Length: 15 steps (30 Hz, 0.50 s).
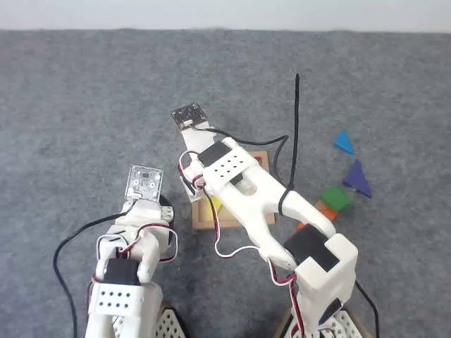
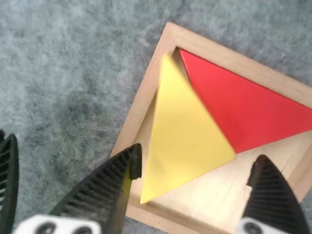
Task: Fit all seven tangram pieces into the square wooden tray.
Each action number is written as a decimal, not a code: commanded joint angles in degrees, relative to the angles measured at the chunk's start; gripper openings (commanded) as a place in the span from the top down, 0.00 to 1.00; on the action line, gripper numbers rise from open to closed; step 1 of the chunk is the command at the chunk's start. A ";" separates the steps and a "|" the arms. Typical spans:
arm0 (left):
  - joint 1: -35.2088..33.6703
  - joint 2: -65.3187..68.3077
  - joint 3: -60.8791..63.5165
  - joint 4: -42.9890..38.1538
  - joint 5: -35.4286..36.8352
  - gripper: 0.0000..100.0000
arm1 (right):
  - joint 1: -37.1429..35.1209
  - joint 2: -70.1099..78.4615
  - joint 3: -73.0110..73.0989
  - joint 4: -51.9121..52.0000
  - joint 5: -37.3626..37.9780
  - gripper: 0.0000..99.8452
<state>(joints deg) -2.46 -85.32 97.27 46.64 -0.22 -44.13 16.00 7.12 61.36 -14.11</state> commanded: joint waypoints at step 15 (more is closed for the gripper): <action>-0.26 -0.70 -0.48 0.09 0.26 0.99 | 7.69 -30.64 13.36 -2.33 5.27 0.68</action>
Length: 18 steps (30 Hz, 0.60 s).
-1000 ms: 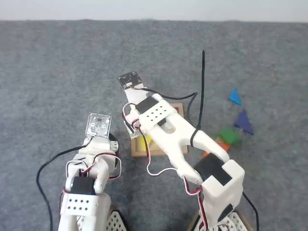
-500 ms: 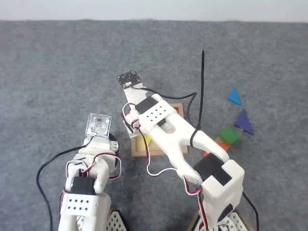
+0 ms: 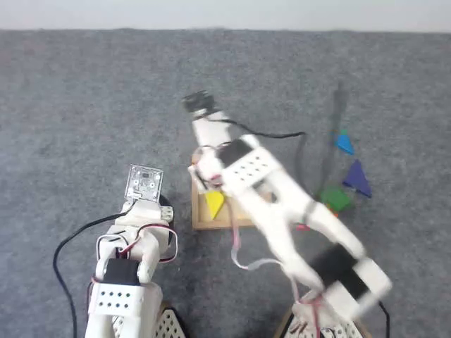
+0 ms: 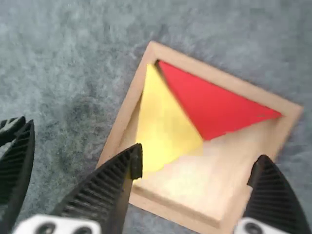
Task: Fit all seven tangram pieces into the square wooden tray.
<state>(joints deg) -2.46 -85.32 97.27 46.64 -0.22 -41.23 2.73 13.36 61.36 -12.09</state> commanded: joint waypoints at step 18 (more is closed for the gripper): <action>-0.26 -0.70 -0.48 0.09 0.26 0.99 | 10.42 -19.38 29.80 -31.34 13.54 0.94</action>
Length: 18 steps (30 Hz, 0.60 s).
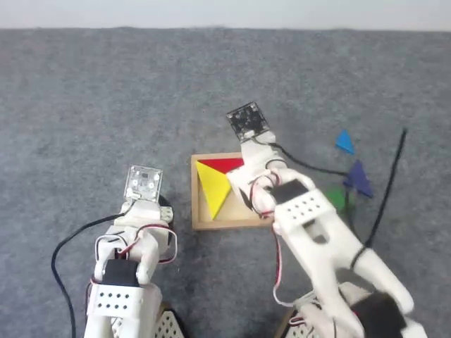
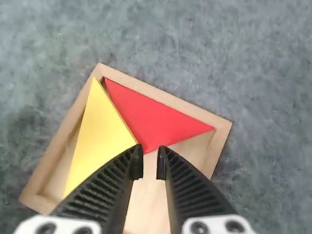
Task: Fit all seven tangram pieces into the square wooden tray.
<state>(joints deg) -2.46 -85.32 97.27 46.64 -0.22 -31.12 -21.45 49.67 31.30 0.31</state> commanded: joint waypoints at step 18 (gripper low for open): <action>-0.26 -0.70 -0.48 0.09 0.26 0.99 | -3.74 21.76 -15.47 -0.13 1.41 0.95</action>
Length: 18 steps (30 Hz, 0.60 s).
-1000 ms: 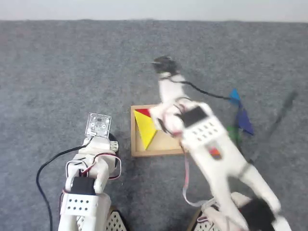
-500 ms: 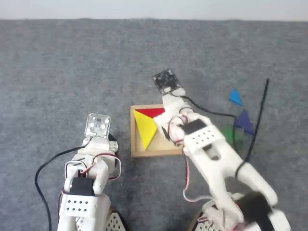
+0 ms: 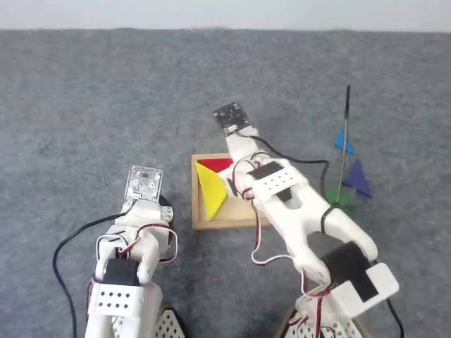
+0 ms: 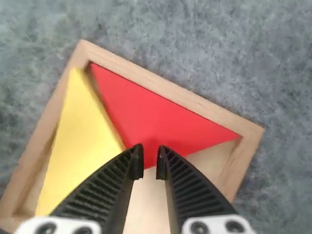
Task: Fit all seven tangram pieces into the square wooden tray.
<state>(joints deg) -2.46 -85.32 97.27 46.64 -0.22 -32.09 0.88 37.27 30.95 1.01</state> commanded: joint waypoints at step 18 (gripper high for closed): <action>-0.26 -0.70 -0.48 0.09 0.26 0.99 | 3.56 -20.70 2.29 9.45 1.58 0.94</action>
<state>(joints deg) -2.46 -85.32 97.27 46.64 -0.22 -32.35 -6.95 37.98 35.96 1.01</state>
